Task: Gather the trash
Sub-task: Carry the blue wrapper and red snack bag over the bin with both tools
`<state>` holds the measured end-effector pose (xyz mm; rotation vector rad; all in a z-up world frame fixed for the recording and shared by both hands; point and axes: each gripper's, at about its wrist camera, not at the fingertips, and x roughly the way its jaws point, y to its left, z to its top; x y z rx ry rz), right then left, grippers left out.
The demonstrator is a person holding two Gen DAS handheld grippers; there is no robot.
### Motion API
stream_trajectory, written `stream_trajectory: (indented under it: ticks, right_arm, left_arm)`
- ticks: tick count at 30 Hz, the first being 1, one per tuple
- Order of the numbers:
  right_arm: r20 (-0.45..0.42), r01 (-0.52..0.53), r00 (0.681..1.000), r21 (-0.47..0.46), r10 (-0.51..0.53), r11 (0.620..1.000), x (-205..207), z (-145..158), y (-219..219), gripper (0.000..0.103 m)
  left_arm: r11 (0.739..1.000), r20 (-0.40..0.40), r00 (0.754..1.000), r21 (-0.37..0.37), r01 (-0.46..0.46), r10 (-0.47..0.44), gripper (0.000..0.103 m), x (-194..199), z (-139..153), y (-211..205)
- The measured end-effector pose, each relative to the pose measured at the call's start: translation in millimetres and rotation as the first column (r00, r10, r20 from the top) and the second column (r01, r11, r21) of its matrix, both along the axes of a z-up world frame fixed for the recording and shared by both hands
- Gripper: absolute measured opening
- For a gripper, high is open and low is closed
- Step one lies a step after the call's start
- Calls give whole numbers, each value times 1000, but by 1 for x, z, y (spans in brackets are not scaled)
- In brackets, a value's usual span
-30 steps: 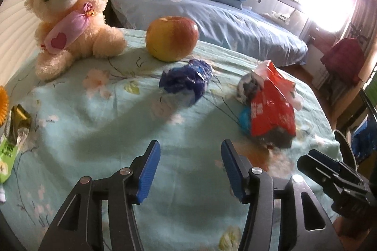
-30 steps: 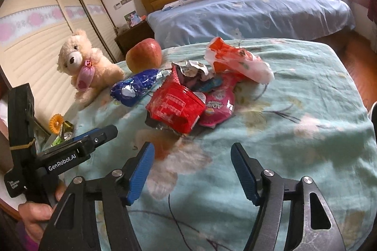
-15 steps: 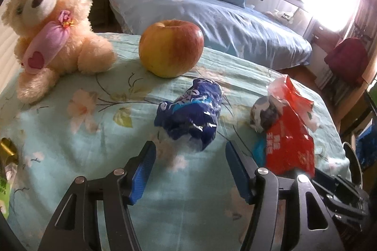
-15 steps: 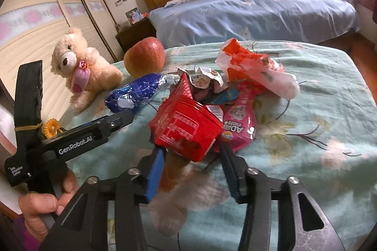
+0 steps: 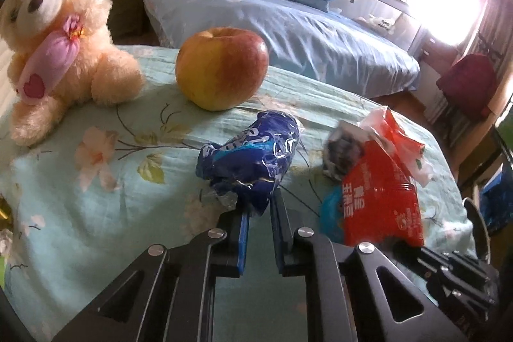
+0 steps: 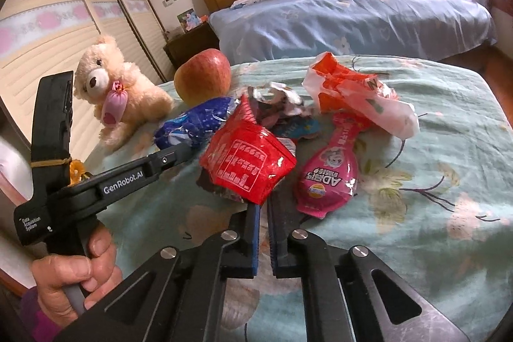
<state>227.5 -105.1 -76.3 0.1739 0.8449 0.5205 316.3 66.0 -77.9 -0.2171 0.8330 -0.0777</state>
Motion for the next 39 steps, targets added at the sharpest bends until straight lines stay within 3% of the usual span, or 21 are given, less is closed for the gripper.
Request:
stream_trajectory:
  ticks: [22, 39]
  right_arm:
    - [23, 77, 997, 57, -79, 995, -34, 15, -57, 0]
    - [16, 244, 969, 89, -246, 966, -51, 18, -144, 0]
  left_arm:
    - [997, 76, 995, -45, 68, -65, 9, -84, 25, -27]
    - [971, 77, 969, -43, 237, -233, 9, -100, 32, -99]
